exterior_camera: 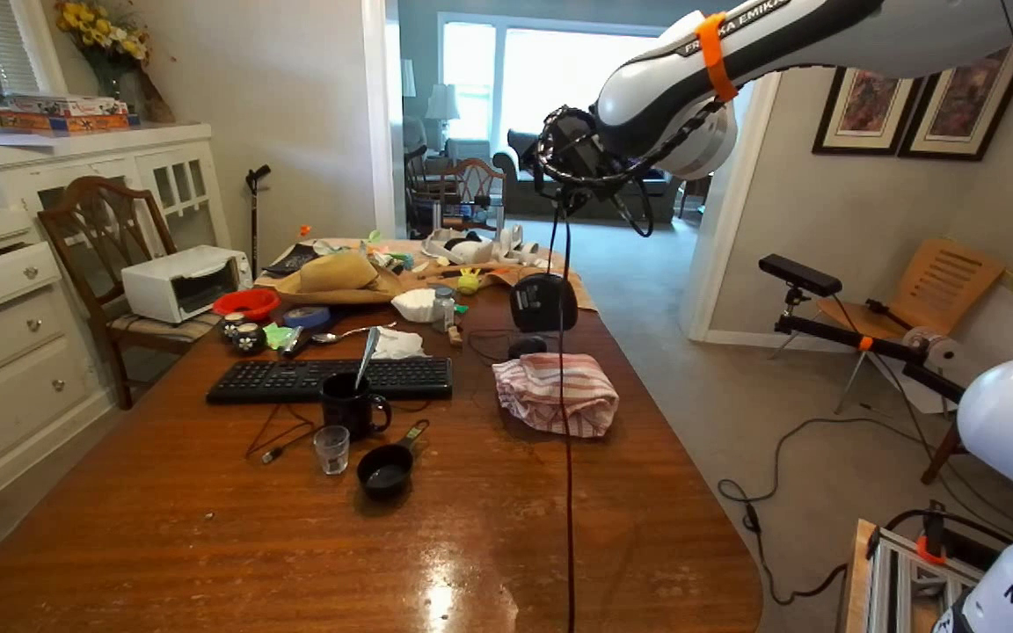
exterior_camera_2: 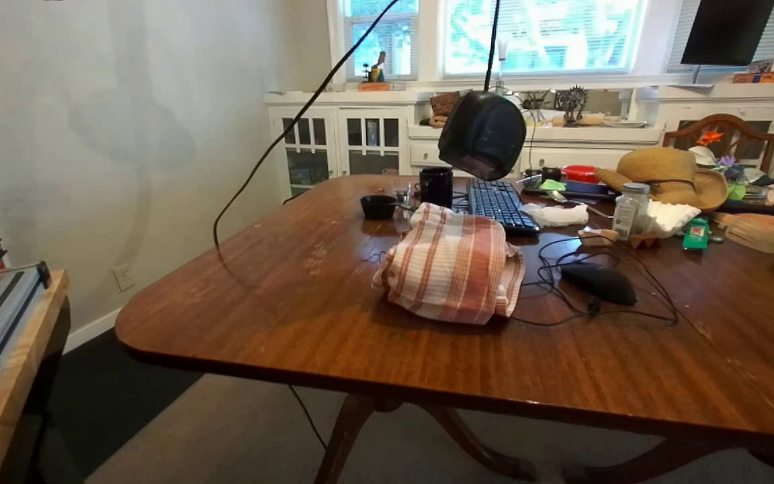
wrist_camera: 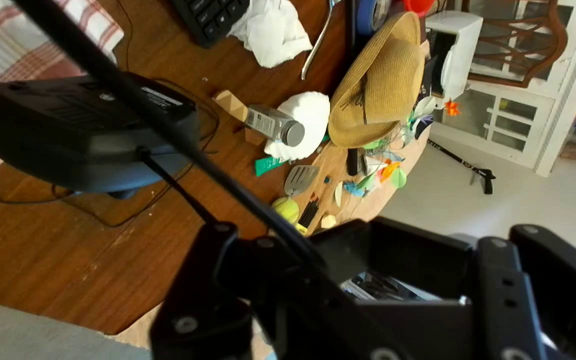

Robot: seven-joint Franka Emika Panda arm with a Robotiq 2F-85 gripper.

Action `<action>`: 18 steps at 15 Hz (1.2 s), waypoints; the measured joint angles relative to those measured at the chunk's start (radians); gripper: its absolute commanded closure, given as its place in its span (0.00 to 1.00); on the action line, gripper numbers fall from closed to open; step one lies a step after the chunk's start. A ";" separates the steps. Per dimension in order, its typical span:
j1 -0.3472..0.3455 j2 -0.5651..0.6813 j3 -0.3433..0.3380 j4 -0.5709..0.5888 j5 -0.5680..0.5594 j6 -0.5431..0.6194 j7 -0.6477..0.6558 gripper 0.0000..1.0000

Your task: Move the alarm clock to the right.

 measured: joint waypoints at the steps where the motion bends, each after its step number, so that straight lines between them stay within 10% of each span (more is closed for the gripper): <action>1: -0.016 -0.003 0.001 0.004 -0.015 0.000 0.000 1.00; 11: -0.091 -0.052 -0.030 0.060 -0.100 -0.040 -0.030 1.00; 14: 0.108 -0.068 -0.206 0.050 -0.076 -0.040 -0.075 1.00; 18: 0.164 -0.068 -0.189 0.012 -0.103 -0.036 -0.078 1.00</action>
